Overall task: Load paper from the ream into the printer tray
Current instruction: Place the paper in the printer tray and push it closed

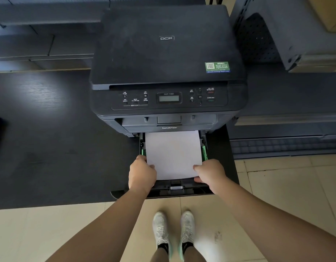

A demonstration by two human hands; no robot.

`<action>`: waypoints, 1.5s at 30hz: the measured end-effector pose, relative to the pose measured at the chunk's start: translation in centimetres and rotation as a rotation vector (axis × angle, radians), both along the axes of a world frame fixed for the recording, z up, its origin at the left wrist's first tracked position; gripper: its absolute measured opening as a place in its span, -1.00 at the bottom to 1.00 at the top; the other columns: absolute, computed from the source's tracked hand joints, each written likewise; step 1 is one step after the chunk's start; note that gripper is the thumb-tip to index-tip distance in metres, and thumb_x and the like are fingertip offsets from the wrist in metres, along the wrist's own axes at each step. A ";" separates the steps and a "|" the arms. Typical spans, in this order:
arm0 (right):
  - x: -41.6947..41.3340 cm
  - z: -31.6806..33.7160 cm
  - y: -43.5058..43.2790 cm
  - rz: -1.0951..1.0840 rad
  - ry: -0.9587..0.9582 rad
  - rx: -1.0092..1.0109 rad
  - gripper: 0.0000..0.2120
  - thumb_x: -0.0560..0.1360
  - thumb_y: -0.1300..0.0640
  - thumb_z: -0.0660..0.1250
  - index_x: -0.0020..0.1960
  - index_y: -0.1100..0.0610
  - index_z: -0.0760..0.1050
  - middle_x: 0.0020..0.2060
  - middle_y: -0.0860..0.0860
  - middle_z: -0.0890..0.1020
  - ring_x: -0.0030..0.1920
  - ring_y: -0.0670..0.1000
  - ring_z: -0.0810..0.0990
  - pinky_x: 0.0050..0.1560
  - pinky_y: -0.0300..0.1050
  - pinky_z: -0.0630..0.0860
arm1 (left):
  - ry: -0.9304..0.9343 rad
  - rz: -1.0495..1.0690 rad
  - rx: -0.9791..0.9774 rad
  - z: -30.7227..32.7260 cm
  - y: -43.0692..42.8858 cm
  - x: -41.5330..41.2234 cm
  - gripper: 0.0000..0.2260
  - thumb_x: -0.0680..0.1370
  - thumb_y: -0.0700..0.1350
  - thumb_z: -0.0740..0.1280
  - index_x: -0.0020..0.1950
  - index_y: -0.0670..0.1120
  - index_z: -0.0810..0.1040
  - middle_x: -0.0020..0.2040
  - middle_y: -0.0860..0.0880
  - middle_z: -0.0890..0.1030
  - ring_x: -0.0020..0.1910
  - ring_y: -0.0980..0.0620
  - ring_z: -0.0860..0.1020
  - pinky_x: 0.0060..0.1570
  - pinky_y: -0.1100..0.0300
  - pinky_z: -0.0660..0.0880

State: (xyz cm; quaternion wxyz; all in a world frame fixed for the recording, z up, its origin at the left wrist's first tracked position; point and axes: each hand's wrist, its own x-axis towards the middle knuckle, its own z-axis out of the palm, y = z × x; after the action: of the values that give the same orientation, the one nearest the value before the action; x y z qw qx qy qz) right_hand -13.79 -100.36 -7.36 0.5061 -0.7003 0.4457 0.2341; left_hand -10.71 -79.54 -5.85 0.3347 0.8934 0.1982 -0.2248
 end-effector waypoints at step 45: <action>-0.5 -0.4 -3.3 0.457 -0.211 -0.397 -0.88 0.57 0.11 0.32 -0.10 0.15 0.50 -0.27 0.02 0.59 -0.36 -0.14 0.48 -0.43 -0.27 0.33 | -0.044 0.122 0.005 -0.8 2.2 -0.1 -0.83 0.49 -0.21 0.35 0.03 -0.16 0.66 -0.04 -0.13 0.70 -0.12 -0.13 0.63 -0.14 0.14 0.55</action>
State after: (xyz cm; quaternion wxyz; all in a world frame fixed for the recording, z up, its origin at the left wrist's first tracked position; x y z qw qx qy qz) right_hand -14.25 -103.62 -7.78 0.3374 -0.8877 0.2589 0.1763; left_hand -10.84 -77.32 -6.69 0.3500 0.8851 0.2454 -0.1839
